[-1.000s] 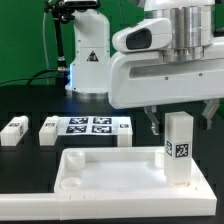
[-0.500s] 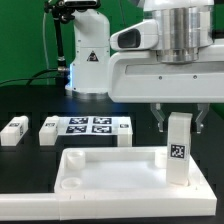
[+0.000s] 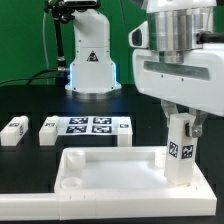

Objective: Assemble desk

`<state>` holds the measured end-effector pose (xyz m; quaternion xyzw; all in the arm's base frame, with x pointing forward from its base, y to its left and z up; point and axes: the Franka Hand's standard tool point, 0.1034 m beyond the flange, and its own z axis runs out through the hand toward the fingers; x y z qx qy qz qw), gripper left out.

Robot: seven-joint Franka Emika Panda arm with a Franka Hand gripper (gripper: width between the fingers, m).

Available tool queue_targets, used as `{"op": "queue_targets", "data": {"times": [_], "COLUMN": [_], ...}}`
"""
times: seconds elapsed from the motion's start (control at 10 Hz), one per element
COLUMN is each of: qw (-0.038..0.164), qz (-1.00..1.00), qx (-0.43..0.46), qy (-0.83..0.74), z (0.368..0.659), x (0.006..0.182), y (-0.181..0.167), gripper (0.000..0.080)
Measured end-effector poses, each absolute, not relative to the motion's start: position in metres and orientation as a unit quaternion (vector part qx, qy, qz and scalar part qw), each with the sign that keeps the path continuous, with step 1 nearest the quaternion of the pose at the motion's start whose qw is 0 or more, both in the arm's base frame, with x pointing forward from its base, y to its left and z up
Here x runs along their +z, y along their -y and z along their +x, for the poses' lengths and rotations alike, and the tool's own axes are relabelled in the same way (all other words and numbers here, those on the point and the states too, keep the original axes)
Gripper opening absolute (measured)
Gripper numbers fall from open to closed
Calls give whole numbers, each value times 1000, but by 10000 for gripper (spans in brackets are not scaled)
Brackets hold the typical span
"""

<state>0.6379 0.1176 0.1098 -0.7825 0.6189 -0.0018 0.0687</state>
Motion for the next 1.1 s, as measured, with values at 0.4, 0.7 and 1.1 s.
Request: {"op": "queue_targets", "data": {"times": [0.4, 0.7, 1.1], "qw": [63, 54, 46], "qz": [-841, -954, -989], "qx": [7, -20, -28], "qy": [-537, -296, -140], "z": [633, 633, 635], "x": [108, 105, 106], "y": [-118, -120, -116], "gripper": [518, 641, 649]}}
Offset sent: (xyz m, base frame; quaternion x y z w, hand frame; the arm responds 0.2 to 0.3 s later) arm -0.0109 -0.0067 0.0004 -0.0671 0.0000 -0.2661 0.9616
